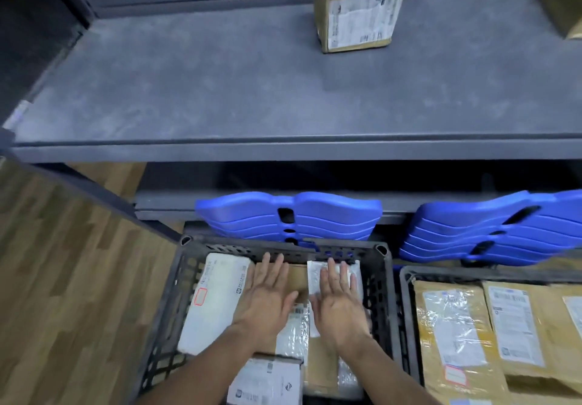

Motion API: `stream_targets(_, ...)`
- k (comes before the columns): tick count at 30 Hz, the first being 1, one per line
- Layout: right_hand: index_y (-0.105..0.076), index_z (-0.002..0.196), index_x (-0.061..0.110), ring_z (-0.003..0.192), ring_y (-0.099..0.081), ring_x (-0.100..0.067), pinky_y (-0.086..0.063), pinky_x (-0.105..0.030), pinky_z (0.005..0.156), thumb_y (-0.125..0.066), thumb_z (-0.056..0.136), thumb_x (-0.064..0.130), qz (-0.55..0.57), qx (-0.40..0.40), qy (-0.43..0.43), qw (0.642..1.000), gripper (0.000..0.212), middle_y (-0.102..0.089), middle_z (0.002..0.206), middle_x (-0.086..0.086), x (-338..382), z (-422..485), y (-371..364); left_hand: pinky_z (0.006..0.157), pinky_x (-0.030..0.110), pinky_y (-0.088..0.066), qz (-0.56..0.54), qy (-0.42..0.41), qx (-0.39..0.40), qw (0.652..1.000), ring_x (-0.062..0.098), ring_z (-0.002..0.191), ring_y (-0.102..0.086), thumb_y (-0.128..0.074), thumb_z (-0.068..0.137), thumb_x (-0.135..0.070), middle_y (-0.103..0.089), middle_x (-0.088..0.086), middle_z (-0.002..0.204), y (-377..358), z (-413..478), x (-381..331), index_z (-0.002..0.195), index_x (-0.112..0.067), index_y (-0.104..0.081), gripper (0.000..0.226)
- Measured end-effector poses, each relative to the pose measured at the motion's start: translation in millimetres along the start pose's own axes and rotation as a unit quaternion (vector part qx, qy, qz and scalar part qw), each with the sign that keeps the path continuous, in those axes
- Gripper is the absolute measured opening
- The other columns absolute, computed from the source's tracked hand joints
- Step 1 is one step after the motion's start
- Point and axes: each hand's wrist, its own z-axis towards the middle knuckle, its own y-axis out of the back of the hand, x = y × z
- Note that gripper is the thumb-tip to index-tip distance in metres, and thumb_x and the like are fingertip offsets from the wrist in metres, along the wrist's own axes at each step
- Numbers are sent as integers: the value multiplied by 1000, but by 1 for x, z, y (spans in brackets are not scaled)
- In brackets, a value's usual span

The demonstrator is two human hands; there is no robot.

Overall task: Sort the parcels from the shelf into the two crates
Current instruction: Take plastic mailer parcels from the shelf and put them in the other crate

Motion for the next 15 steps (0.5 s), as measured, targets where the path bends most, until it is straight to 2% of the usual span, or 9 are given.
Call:
stream_targets(2, -64, 135, -2, 140, -48, -43, -32, -50, 121, -31, 102, 47, 6, -24, 18, 1000, 67, -48, 153, -22, 5, -9, 14, 122, 45, 1, -1, 8, -13, 1000, 32, 154, -25, -11, 108, -56, -34, 8, 164, 5, -14, 3, 153, -10, -48, 74)
stream_targets(4, -58, 142, 2, 144, -43, -41, -40, -52, 119, -34, 102, 53, 9, -37, 40, 999, 69, -44, 156, -20, 10, -19, 32, 122, 45, -4, -12, 29, -23, 999, 34, 154, -22, -7, 107, -61, -28, 8, 166, 16, -28, 7, 154, -11, -46, 79)
stream_targets(5, -57, 143, 2, 144, -43, -41, -37, -52, 121, -33, 102, 54, 6, -47, 44, 998, 70, -45, 156, -20, 11, -23, 42, 122, 46, -3, -21, 39, -29, 999, 36, 156, -17, -1, 104, -64, -21, 8, 168, 25, -35, 9, 157, -12, -40, 83)
stream_targets(8, -62, 138, 2, 140, -50, -42, -16, -49, 120, -26, 106, 55, -3, -75, 40, 996, 72, -54, 151, -18, 14, -34, 73, 118, 42, 25, -39, 38, -38, 998, 33, 155, 22, 26, 83, -77, 21, 2, 167, 45, -53, 19, 161, -21, 1, 100)
stream_targets(9, -65, 135, 4, 137, -54, -41, -20, -50, 120, -19, 108, 55, -5, -77, 37, 996, 74, -57, 148, -16, 15, -36, 84, 118, 43, 22, -51, 31, -40, 997, 34, 157, 16, 23, 85, -77, 15, 3, 169, 51, -56, 24, 163, -22, -5, 99)
stream_targets(11, -72, 129, 10, 129, -62, -39, -33, -51, 117, -9, 108, 55, -11, -79, 33, 996, 81, -65, 140, -11, 17, -38, 101, 120, 44, -1, -53, 18, -40, 998, 35, 153, -30, 1, 102, -70, -30, 8, 166, 63, -61, 32, 154, -20, -49, 87)
stream_targets(12, -75, 126, 12, 125, -65, -38, -35, -49, 113, -7, 108, 55, -14, -84, 32, 996, 82, -69, 136, -10, 17, -39, 109, 119, 42, -7, -46, 22, -30, 998, 32, 145, -46, -7, 105, -67, -44, 7, 159, 70, -62, 38, 145, -19, -61, 83)
stream_targets(13, -77, 124, 13, 122, -67, -38, -33, -48, 110, -8, 108, 54, -17, -90, 33, 995, 81, -71, 133, -9, 19, -39, 116, 119, 39, -6, -45, 21, -43, 998, 30, 145, -48, -5, 104, -68, -42, 5, 158, 79, -65, 44, 144, -19, -62, 85)
stream_targets(15, -78, 122, 13, 120, -68, -39, -31, -47, 106, -20, 107, 52, -26, -101, 35, 994, 71, -72, 129, -10, 23, -38, 131, 123, 33, 9, -89, 3, -100, 991, 28, 159, -17, 17, 88, -80, -9, -2, 167, 97, -69, 55, 160, -20, -37, 109)
